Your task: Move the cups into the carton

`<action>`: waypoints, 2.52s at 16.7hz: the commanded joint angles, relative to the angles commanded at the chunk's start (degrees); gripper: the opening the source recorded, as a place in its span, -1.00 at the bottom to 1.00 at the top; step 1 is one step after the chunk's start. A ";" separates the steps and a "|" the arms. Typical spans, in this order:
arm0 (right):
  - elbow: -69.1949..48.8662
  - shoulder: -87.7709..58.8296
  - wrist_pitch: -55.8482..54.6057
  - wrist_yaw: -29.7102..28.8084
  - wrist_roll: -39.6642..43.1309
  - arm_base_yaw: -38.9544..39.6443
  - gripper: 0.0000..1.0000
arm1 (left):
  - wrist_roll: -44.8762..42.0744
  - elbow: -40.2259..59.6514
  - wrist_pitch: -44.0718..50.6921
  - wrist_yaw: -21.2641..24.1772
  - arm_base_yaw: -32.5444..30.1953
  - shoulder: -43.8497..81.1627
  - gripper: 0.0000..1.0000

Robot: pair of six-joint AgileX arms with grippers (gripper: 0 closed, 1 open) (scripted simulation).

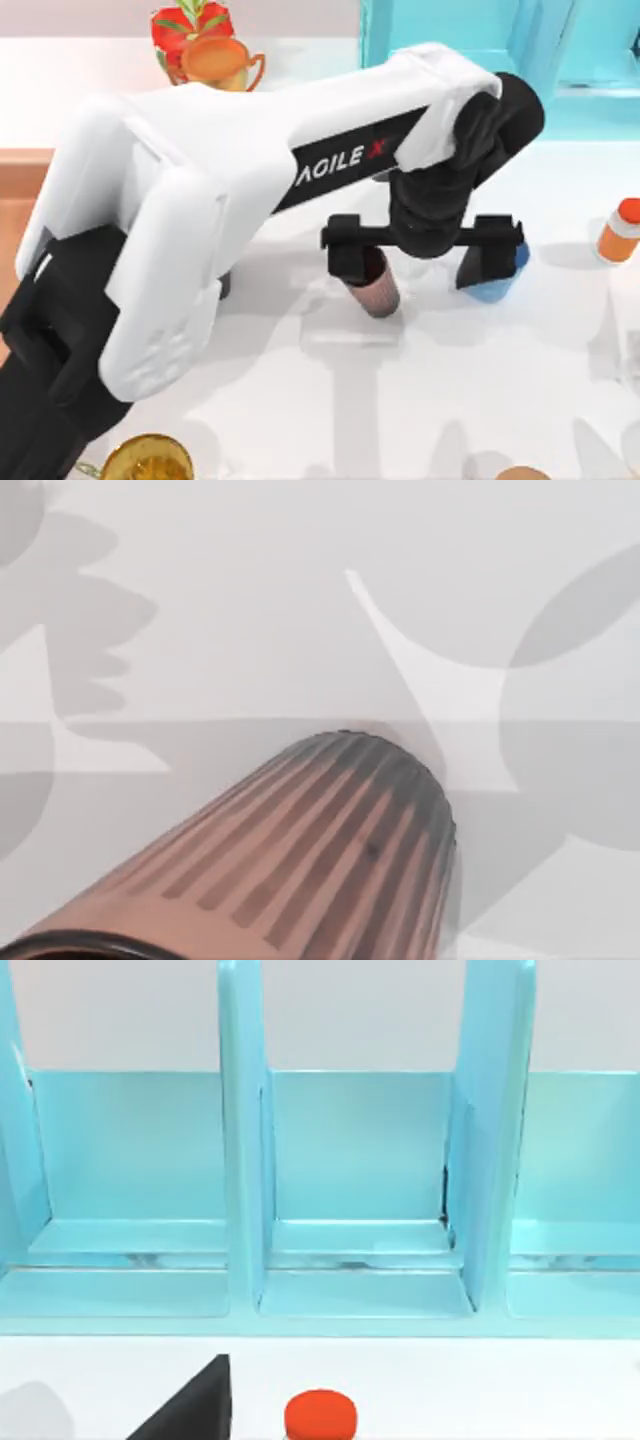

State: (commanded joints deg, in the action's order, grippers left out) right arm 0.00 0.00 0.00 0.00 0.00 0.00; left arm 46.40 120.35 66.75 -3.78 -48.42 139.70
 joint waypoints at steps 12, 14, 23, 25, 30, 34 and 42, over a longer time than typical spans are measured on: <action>0.00 0.00 0.00 0.00 0.00 0.00 1.00 | 0.00 0.00 0.00 0.00 0.00 0.00 -1.00; 0.00 0.00 0.00 0.00 0.00 0.00 1.00 | 0.00 0.00 0.00 0.00 0.00 0.00 -1.00; 0.00 0.00 0.00 0.00 0.00 0.00 1.00 | -1.80 -1.99 1.78 0.08 1.45 -1.79 -1.00; 0.00 0.00 0.00 0.00 0.00 0.00 1.00 | -3.57 -4.17 3.51 0.18 3.38 -5.67 -1.00; 0.00 0.00 0.00 0.00 0.00 0.00 1.00 | -7.92 -8.26 7.39 0.38 7.84 -18.11 -1.00; 0.00 0.00 0.00 0.00 0.00 0.00 1.00 | -9.30 -9.87 9.04 0.47 9.27 -19.48 -1.00; 0.00 0.00 0.00 0.00 0.00 0.00 1.00 | -18.05 -14.78 14.90 2.57 13.63 -26.12 -1.00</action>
State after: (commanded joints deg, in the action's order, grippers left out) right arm 0.00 0.00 0.00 0.00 0.00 0.00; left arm 28.35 105.57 81.65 -1.20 -34.79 113.58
